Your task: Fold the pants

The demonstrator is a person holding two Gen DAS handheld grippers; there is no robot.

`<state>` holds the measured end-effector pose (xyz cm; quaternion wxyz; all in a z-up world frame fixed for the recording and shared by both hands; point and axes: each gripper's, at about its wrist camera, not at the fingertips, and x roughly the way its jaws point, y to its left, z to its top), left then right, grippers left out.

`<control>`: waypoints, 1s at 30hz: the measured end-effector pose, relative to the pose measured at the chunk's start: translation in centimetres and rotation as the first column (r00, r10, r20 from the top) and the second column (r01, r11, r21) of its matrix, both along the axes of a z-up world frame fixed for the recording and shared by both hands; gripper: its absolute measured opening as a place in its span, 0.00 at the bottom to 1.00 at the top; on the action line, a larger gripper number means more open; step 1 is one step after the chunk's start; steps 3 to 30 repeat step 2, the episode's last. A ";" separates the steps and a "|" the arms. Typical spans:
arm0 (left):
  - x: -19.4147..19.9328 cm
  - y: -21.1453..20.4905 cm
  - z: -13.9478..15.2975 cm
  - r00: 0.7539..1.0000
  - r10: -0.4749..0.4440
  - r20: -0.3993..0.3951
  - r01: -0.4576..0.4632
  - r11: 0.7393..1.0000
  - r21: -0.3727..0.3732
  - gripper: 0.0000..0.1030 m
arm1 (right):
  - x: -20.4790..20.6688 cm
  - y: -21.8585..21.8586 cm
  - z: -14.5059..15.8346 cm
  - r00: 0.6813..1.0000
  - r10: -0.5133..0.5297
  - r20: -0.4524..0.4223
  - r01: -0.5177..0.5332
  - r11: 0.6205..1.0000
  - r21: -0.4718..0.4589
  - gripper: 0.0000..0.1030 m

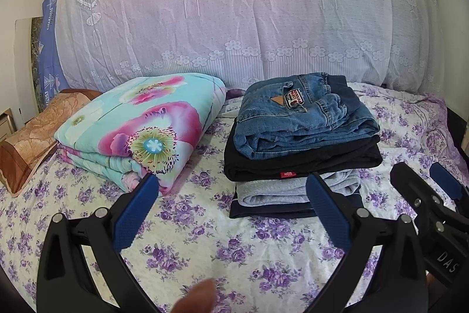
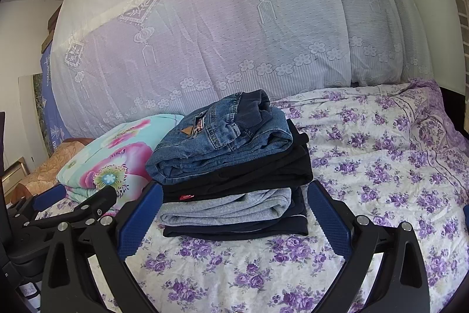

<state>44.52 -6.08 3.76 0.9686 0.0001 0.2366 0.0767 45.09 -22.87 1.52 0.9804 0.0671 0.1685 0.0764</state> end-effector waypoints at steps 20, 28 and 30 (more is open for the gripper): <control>0.0 0.0 0.0 1.000 0.000 0.000 0.000 1.000 -0.001 0.96 | -0.1 0.1 0.0 1.000 -0.001 0.001 0.001 1.000 0.003 0.97; 0.0 0.0 0.0 1.000 0.000 0.000 0.000 1.000 -0.001 0.96 | -0.1 0.1 0.0 1.000 -0.001 0.001 0.001 1.000 0.003 0.97; 0.0 0.0 0.0 1.000 0.000 0.000 0.000 1.000 -0.001 0.96 | -0.1 0.1 0.0 1.000 -0.001 0.001 0.001 1.000 0.003 0.97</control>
